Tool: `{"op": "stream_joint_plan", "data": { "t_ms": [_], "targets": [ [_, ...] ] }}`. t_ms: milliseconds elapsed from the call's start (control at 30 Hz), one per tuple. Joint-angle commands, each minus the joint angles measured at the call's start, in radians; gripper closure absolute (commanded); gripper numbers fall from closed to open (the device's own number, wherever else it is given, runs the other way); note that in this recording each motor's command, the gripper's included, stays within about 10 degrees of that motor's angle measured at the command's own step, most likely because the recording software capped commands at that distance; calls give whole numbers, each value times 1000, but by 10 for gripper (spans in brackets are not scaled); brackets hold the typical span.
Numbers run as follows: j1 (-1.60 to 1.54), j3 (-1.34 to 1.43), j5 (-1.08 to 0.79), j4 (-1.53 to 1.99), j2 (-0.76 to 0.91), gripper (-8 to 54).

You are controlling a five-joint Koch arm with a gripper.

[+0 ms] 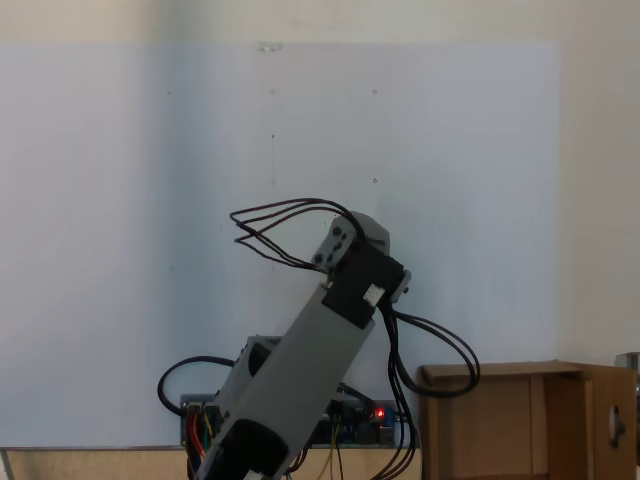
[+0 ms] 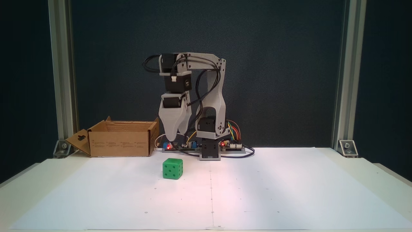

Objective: Grasp a green dice and put it in the bin.

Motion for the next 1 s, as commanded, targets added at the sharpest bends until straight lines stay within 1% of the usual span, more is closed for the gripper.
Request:
{"op": "stream_joint_plan", "data": {
  "t_ms": [0,300,433,567,700,833,967],
  "targets": [
    [0,20,-109,-28,5,-4],
    [-3,124,-109,-192,6,-3],
    [0,149,-106,-202,6,-3],
    [6,170,-63,-221,9,-1],
    [6,192,-37,-261,9,17],
    [5,227,44,-331,9,18],
    [6,273,57,-426,9,16]
  ]
}}
